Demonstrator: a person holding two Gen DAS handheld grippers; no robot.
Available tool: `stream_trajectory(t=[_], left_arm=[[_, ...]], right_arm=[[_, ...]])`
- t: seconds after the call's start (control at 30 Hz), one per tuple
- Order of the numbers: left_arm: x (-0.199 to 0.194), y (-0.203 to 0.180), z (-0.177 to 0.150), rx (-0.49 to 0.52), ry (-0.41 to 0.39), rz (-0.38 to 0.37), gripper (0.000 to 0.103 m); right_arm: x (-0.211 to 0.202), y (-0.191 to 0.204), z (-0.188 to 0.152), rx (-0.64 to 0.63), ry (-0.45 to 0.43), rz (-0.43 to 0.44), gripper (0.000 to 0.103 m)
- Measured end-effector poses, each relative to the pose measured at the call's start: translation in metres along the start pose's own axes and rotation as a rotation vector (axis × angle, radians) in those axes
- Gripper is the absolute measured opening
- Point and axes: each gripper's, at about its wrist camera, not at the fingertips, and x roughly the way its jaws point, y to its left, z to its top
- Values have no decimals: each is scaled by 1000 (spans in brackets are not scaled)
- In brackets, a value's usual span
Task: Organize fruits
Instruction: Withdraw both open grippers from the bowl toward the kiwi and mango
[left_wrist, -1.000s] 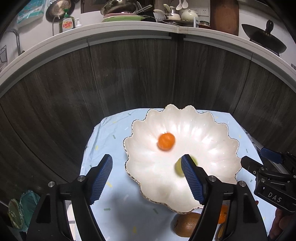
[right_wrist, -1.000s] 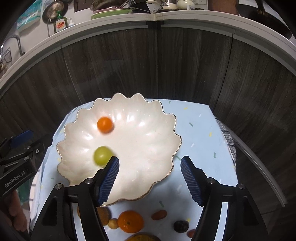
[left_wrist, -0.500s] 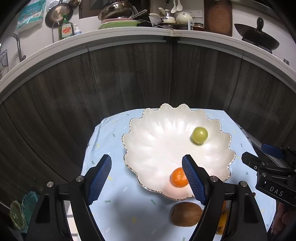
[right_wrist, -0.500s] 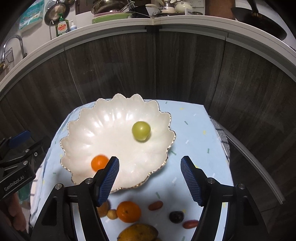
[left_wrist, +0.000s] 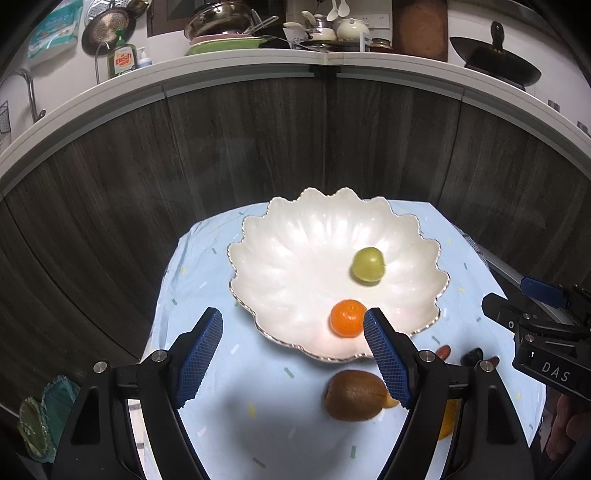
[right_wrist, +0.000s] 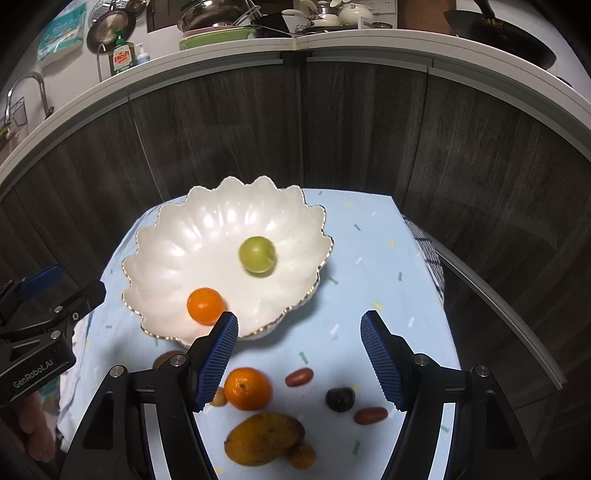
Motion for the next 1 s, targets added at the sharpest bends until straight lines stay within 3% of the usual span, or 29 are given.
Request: stream_trajectory(t=[0.47, 0.6, 1.0], left_arm=[[-12, -16, -24, 52, -5, -15, 87], [-13, -19, -30, 71, -4, -23, 91], [-9, -28, -52, 135, 30, -58, 95]], right_arm=[[-13, -8, -29, 5, -6, -7, 78], [-15, -7, -38, -8, -3, 7, 86], [-16, -3, -60, -44, 24, 17, 86]])
